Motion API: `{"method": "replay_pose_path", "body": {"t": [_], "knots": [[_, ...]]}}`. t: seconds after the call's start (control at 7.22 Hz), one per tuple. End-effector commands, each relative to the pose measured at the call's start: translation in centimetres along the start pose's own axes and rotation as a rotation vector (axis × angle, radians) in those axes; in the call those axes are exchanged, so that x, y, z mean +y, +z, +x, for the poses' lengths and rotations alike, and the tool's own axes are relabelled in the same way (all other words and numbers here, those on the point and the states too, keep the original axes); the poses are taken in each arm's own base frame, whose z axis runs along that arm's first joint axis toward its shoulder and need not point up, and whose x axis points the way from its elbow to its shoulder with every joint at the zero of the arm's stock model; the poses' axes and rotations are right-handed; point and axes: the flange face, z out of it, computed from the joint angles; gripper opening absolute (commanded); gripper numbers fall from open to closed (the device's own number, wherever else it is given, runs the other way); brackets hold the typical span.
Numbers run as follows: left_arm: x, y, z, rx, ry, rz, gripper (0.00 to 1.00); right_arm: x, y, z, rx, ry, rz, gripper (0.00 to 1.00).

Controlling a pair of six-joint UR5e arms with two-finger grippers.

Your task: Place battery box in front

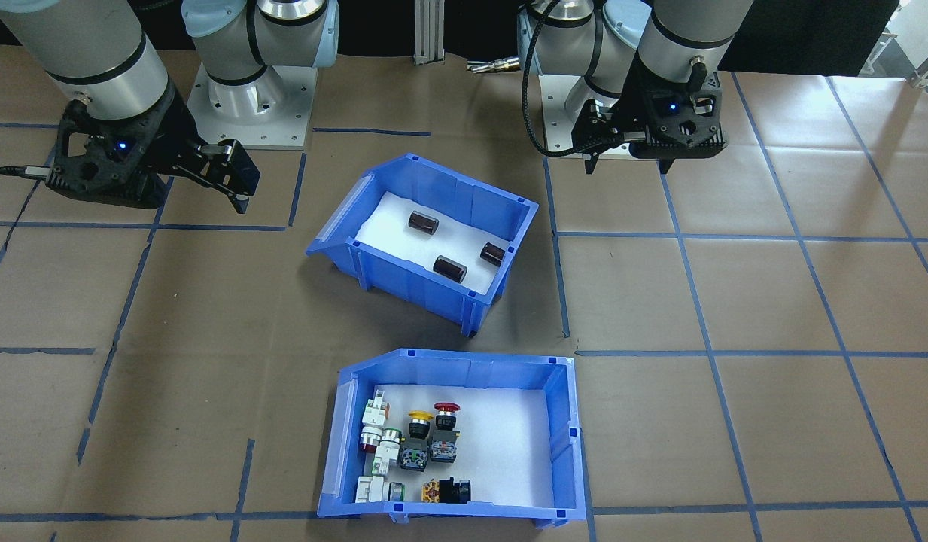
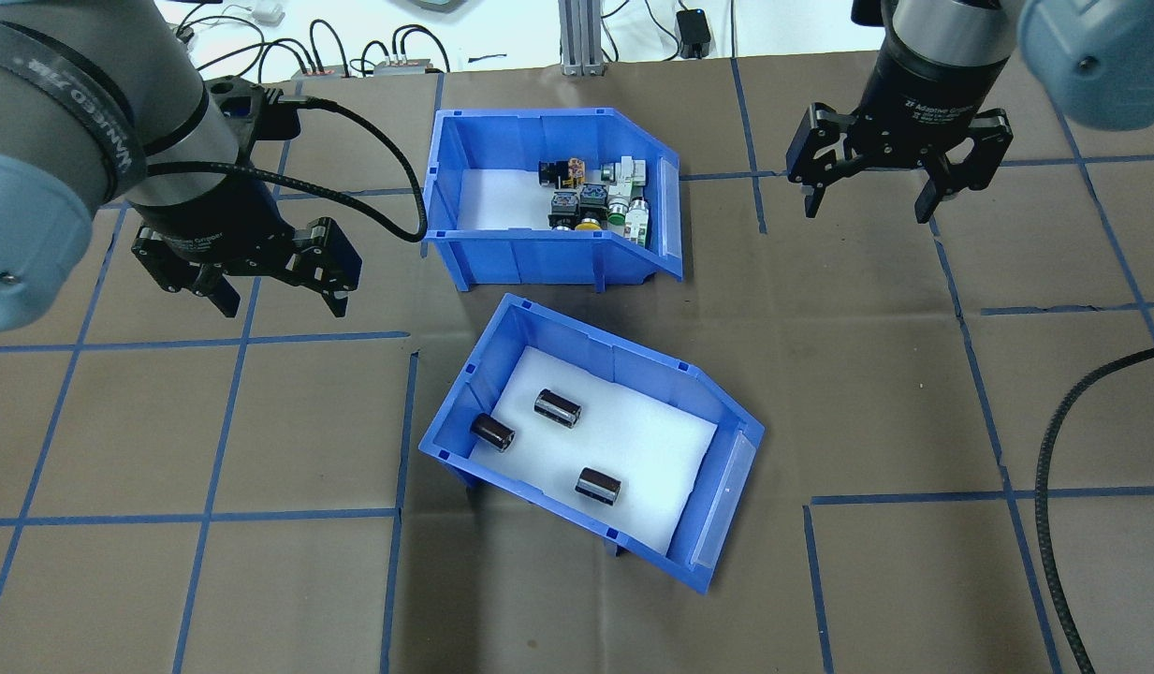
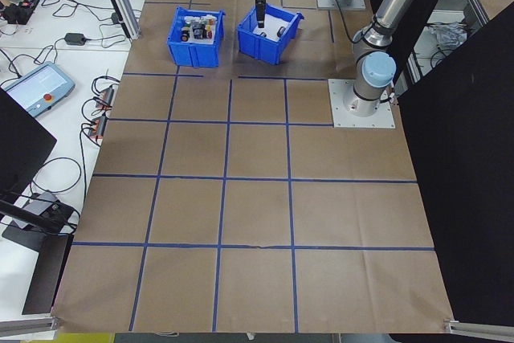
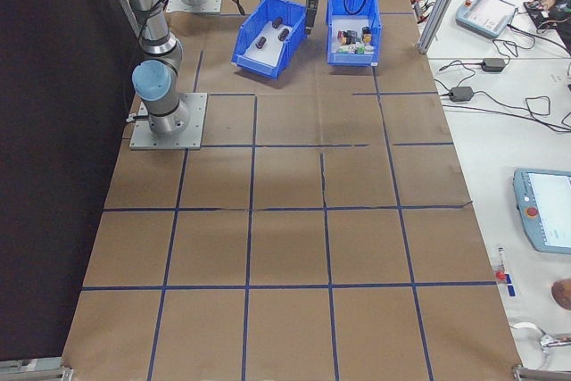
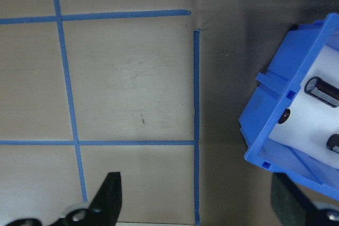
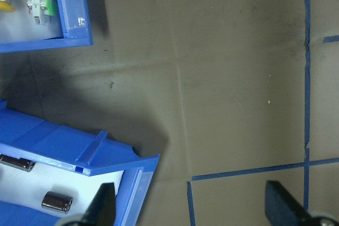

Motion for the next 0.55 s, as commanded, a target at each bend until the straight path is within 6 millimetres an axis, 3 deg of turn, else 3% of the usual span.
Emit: {"method": "replay_pose_path", "body": {"t": [0.0, 0.28, 0.42], "knots": [[-0.2, 0.1, 0.0, 0.002, -0.046, 0.002, 1.0, 0.0, 0.0, 0.0, 0.0, 0.0, 0.0, 1.0], [-0.2, 0.3, 0.1, 0.003, -0.206, -0.005, 1.0, 0.0, -0.1, 0.0, 0.0, 0.0, 0.001, 1.0], [-0.2, 1.3, 0.3, -0.006, -0.327, -0.028, 1.0, -0.1, -0.4, 0.0, -0.001, 0.0, 0.007, 1.0]]}}
